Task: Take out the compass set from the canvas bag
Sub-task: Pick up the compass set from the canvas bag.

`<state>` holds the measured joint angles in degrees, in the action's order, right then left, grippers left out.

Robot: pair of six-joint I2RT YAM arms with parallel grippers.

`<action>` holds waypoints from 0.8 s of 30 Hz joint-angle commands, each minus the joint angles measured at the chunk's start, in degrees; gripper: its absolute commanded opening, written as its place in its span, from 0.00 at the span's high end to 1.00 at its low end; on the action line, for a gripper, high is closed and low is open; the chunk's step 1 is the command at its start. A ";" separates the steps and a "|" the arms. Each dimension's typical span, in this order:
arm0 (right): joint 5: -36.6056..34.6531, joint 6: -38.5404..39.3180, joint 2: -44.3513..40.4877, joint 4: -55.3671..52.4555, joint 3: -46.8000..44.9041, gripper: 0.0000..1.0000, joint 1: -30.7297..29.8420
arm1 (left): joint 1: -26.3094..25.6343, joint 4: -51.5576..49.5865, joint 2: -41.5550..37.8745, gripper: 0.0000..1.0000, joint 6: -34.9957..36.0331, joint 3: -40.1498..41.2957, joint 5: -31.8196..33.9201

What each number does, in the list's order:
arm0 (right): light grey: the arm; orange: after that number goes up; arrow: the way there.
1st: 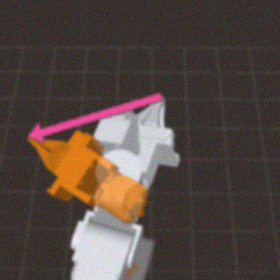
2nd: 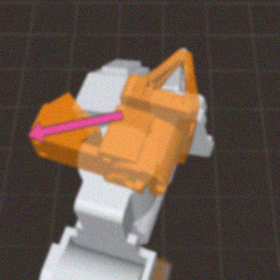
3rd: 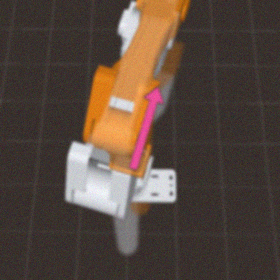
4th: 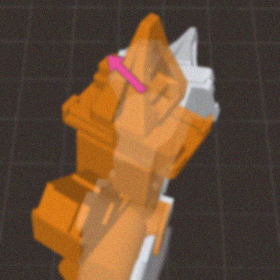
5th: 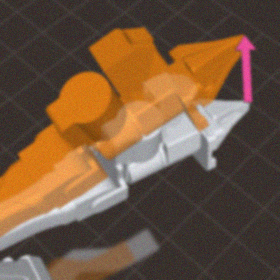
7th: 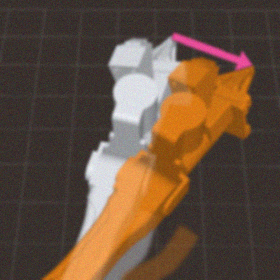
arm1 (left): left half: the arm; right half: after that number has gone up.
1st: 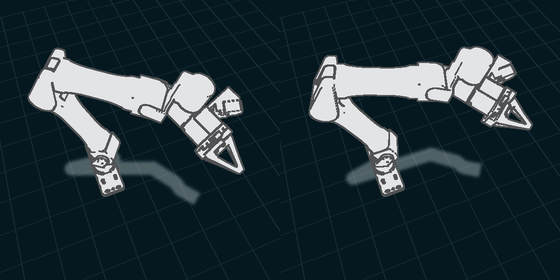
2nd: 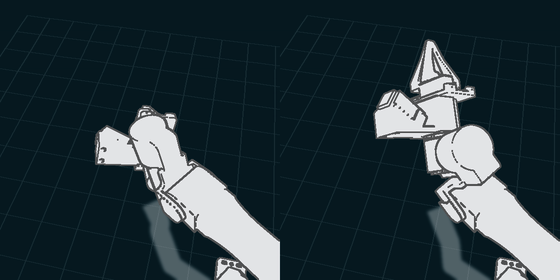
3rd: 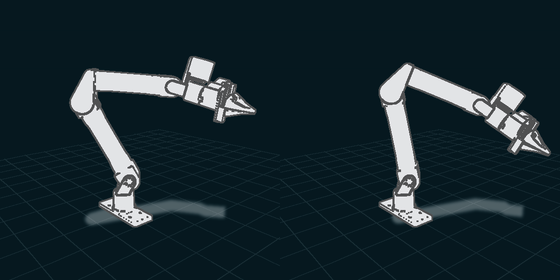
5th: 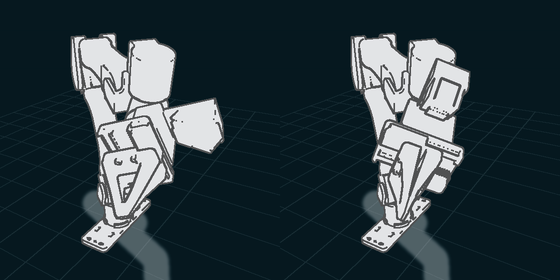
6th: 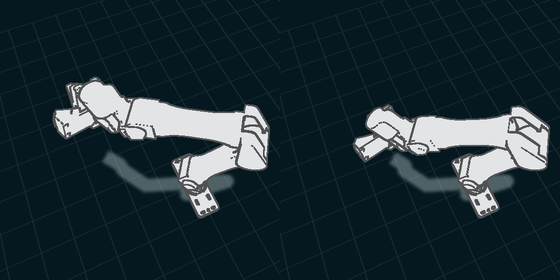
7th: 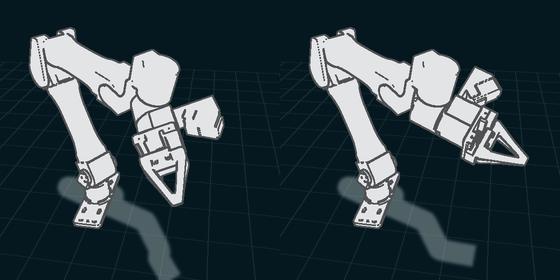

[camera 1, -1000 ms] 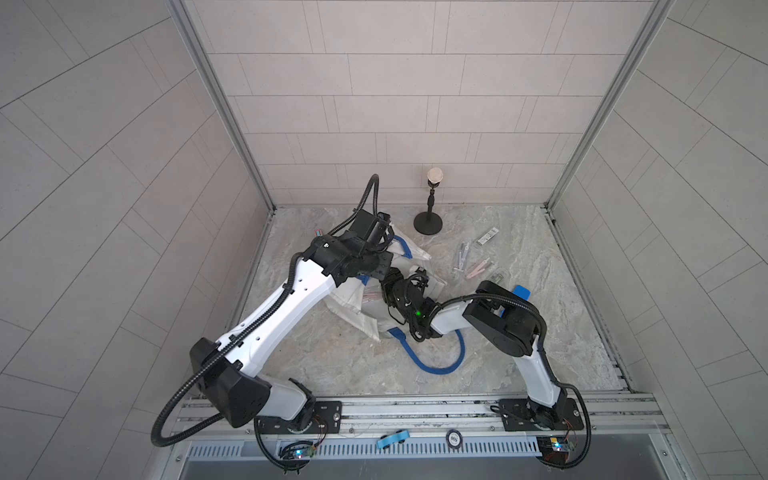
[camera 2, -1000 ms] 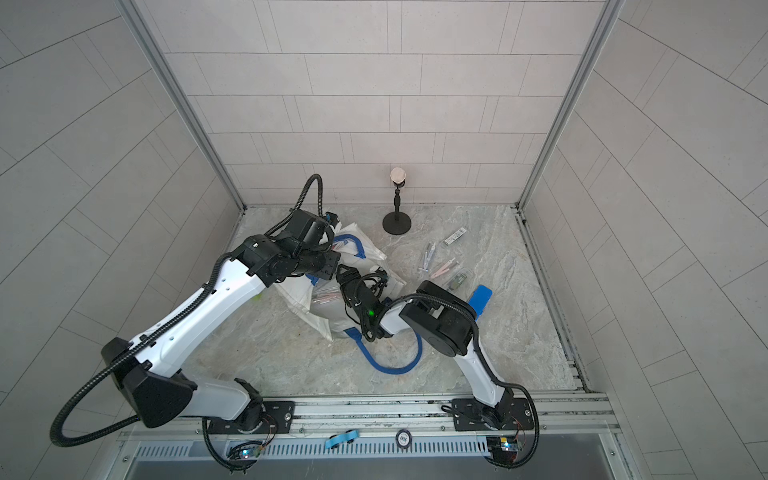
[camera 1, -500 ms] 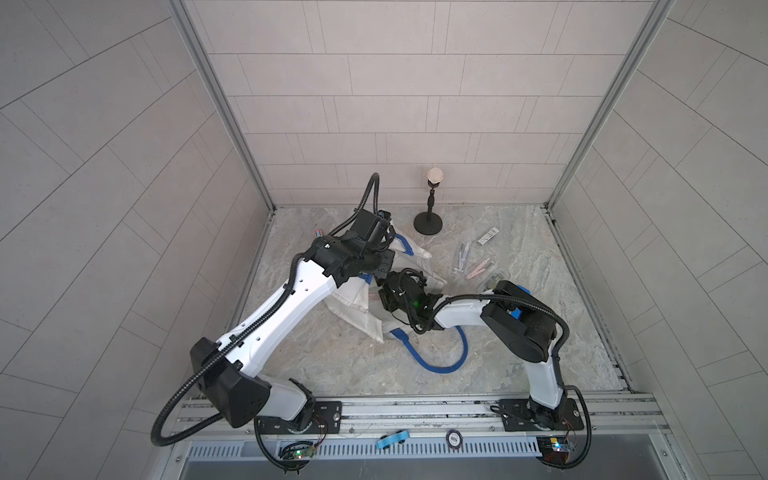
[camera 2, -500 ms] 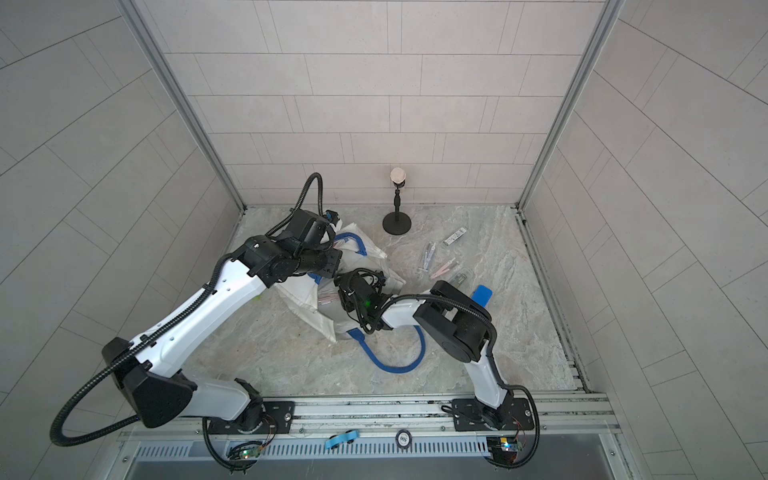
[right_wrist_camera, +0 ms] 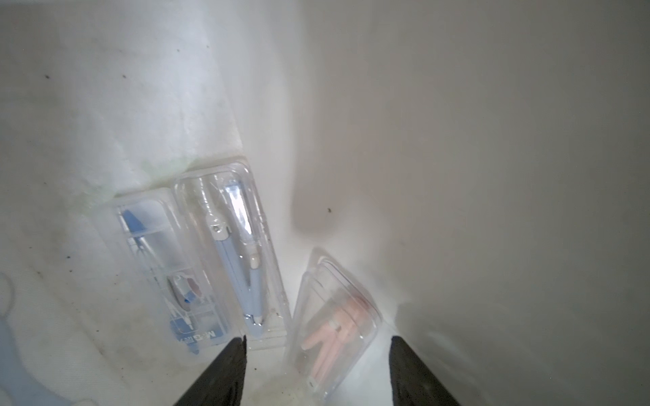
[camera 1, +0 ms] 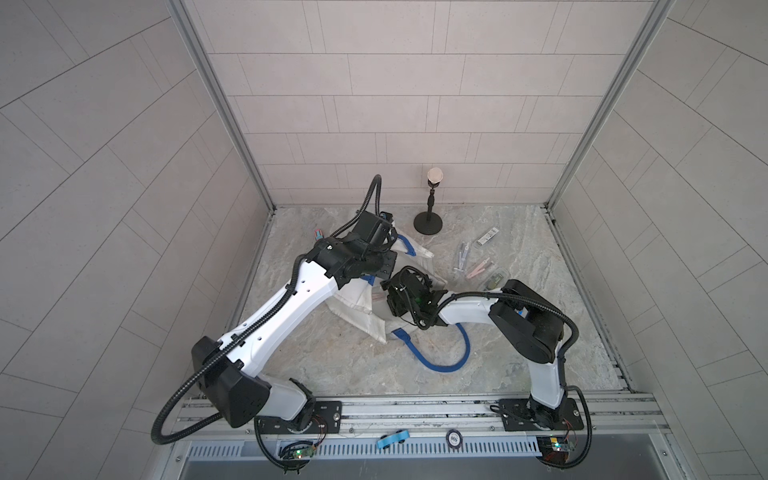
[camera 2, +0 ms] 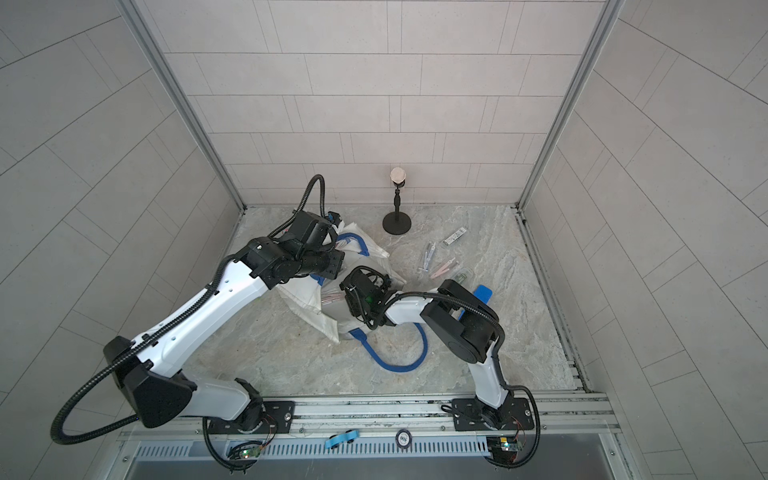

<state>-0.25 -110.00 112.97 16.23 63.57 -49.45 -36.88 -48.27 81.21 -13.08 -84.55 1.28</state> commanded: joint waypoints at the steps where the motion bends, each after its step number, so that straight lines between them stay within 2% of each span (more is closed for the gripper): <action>1: 1.64 -6.40 -2.15 -4.36 -0.09 0.32 0.06 | -0.34 1.18 -1.07 1.00 -0.15 0.09 0.14; 7: 2.53 -6.65 1.96 -0.12 1.46 0.34 -0.03 | -0.45 1.25 -1.09 1.00 -0.58 0.35 -0.30; 18: 2.13 -3.92 7.81 -2.26 7.52 0.38 -0.19 | -1.49 0.81 -0.95 1.00 -1.08 0.07 -0.28; 24: -1.48 1.48 9.26 8.68 6.35 0.51 0.14 | -1.61 0.19 -0.77 1.00 -1.07 -0.19 -0.15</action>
<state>0.73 -107.98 121.01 19.57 70.76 -49.45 -37.98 -48.34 81.21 -13.67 -84.40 1.30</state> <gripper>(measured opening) 0.495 0.047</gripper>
